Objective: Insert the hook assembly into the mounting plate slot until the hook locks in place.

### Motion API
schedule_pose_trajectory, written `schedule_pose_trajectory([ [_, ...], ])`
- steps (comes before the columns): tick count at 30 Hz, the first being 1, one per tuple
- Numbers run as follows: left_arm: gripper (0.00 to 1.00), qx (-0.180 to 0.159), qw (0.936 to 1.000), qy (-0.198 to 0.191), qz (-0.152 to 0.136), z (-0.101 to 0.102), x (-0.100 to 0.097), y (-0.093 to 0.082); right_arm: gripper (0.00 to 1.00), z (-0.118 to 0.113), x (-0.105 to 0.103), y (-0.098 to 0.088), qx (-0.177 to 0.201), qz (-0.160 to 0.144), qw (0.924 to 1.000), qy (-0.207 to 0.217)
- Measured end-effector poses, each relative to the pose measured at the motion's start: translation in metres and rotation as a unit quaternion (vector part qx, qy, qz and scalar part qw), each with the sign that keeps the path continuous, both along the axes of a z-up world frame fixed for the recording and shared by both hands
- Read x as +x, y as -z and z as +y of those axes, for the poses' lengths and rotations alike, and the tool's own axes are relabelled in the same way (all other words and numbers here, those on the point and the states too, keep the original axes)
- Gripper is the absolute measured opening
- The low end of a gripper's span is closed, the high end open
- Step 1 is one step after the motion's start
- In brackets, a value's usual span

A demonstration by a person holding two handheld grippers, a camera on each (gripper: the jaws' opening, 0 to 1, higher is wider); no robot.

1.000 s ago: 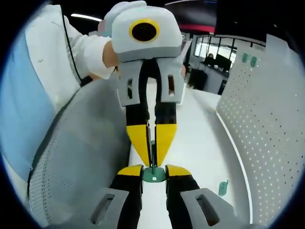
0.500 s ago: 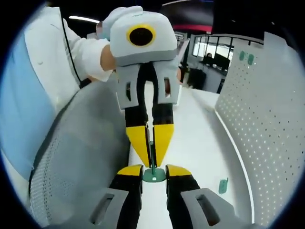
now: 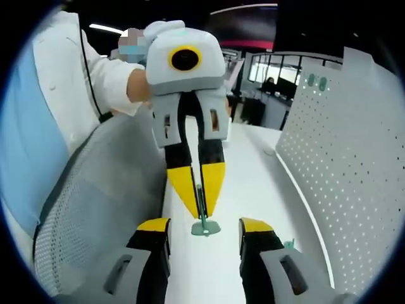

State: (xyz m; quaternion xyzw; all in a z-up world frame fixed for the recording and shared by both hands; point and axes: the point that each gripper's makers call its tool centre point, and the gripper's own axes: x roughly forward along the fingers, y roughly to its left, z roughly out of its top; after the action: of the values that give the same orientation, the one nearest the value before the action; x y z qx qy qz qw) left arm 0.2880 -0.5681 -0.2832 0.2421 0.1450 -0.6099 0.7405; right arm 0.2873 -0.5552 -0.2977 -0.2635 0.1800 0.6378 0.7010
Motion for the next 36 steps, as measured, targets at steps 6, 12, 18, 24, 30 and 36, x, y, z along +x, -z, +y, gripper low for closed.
schedule_pose_trajectory([
  [6,0.03,-0.018,0.9996,-0.023,0.006,0.004,0.006,-0.007,0.5,-0.002,0.005,-0.005,0.017,0.005,0.9996,0.021],
  [12,0.03,-0.031,0.9982,-0.05,0.004,0.008,0.015,-0.012,0.56,-0.005,0.012,-0.012,0.042,0.004,0.9982,0.044],
  [18,0.03,-0.058,0.9938,-0.094,0.002,0.015,0.031,-0.021,0.58,-0.013,0.026,-0.018,0.065,-0.004,0.9945,0.083],
  [24,0.03,-0.088,0.9828,-0.161,-0.018,0.028,0.055,-0.035,0.59,-0.022,0.04,-0.023,0.078,-0.017,0.9898,0.118],
  [30,0.03,-0.108,0.9701,-0.214,-0.039,0.043,0.074,-0.047,0.59,-0.028,0.052,-0.037,0.1,-0.04,0.9828,0.15],
  [36,0.03,-0.137,0.9452,-0.289,-0.068,0.066,0.099,-0.071,0.59,-0.033,0.059,-0.047,0.116,-0.052,0.9774,0.169],
])
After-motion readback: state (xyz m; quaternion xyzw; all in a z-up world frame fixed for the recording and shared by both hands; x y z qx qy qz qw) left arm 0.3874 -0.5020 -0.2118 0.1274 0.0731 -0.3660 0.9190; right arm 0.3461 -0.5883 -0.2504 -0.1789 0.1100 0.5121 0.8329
